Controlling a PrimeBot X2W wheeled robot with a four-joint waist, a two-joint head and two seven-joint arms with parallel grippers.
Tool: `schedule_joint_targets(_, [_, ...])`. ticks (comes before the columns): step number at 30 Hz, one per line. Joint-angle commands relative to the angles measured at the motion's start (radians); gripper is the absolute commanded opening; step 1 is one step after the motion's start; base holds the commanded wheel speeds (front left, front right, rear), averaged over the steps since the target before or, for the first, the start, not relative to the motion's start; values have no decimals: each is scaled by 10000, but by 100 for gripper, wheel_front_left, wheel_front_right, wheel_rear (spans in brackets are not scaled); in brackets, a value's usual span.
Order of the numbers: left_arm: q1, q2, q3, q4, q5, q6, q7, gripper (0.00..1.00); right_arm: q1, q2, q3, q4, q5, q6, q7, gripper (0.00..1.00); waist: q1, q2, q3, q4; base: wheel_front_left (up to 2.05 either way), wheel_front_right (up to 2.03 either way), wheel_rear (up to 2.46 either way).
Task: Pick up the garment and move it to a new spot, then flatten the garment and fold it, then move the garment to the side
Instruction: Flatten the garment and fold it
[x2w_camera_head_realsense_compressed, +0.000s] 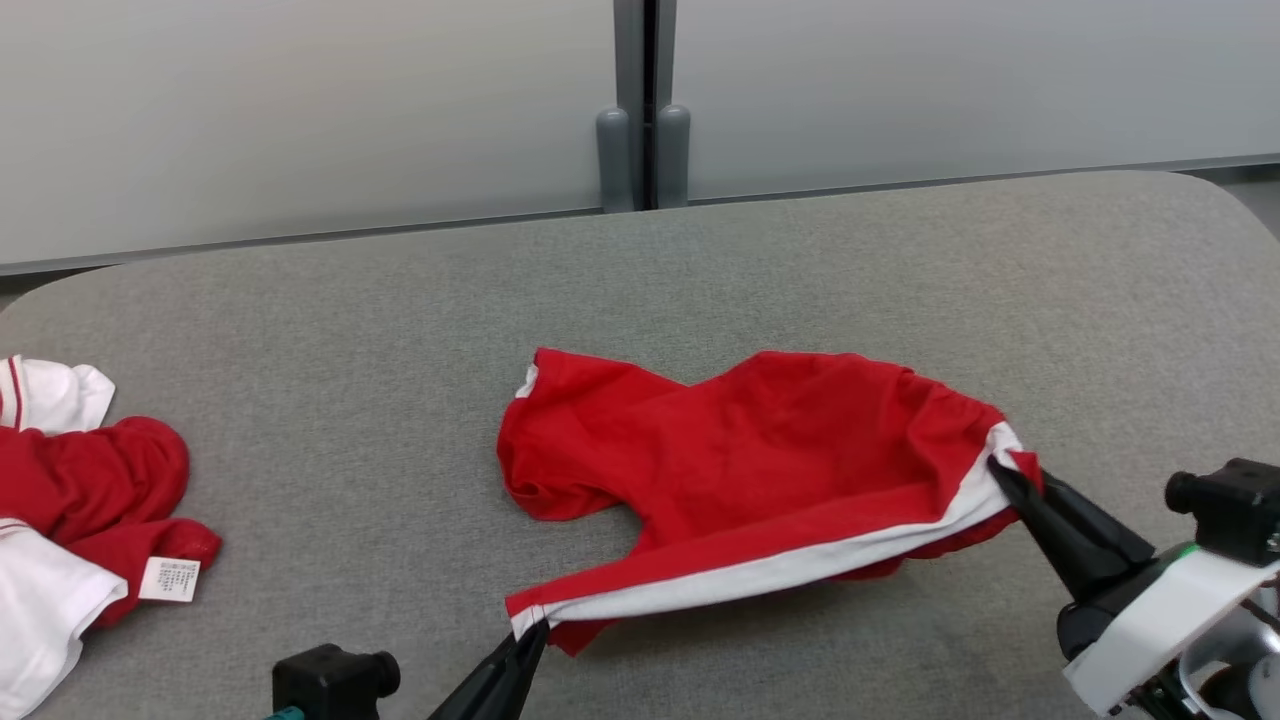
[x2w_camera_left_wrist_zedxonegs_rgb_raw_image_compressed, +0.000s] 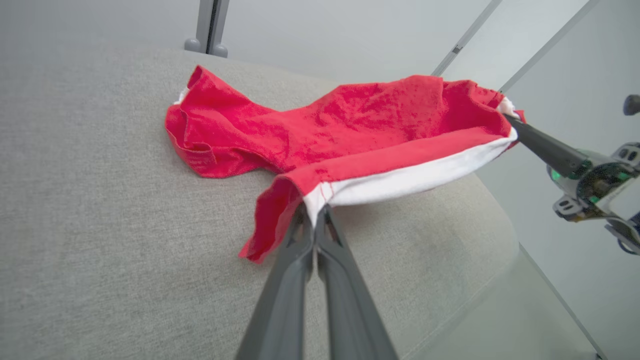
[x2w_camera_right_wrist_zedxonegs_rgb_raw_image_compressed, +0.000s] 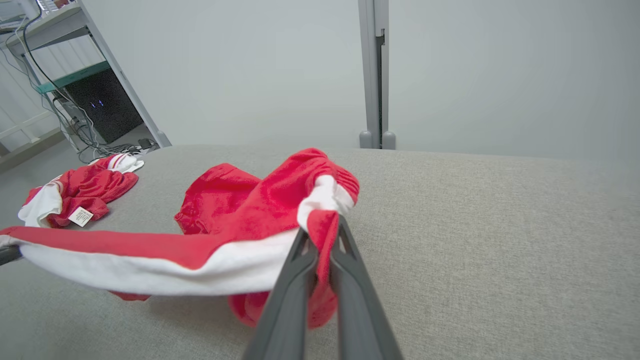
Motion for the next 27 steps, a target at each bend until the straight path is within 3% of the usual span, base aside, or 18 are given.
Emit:
schedule_joint_targets(1, [41, 69, 58, -604, -113, 55, 104, 0, 324, -86, -469, -632, -146, 1, 247, 0, 0, 0, 36, -230, 0, 0, 0])
schedule_joint_targets(8, [-221, 96, -63, -3009, -374, 207, 681, 0, 1476, 331, -2758, -3786, -879, 1, 1476, 0, 0, 0, 302, -882, 0, 0, 0])
schedule_joint_targets(13, [-973, 207, 25, -3825, -447, 197, 1092, 0, 1687, 600, -3801, -5250, -948, 1, 2187, 0, 0, 0, 758, -1042, 0, 0, 0])
schedule_joint_targets(17, [-2649, 598, 234, -3803, -478, 91, 1757, 0, 871, 508, -4427, -5799, -895, 1, 2866, 0, 0, 0, 1393, -1039, 0, 0, 0])
schedule_joint_targets(23, [-6439, 1122, 627, -2109, -1043, -44, 2914, 0, -2467, 599, -3974, -4766, -114, 3, 3835, 0, 0, 0, 2758, -933, 0, 0, 0])
schedule_joint_targets(25, [-7964, 1249, 797, -1185, -1151, -78, 3097, 0, -4088, 895, -3657, -3888, -149, 1, 4073, 0, 0, 0, 3265, -869, 0, 0, 0])
schedule_joint_targets(27, [-10296, 1383, 844, 438, -921, -124, 3115, 0, -6574, 1643, -3314, -2168, -820, 1, 4115, 0, 0, 0, 3982, -648, 0, 0, 0])
